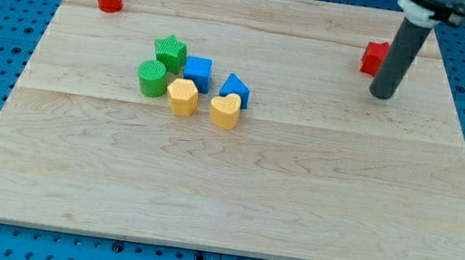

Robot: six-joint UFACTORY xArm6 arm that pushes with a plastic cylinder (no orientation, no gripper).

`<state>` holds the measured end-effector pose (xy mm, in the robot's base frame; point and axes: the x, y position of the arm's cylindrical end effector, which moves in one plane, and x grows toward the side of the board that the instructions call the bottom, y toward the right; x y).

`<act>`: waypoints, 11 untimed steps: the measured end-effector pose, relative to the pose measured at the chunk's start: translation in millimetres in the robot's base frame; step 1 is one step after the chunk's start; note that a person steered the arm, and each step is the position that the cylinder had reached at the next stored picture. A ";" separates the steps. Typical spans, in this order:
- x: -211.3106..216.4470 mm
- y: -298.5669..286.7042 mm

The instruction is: Move the red star towards the triangle

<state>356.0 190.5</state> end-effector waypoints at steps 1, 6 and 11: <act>-7.0 39.9; -29.5 -90.1; -108.5 -42.8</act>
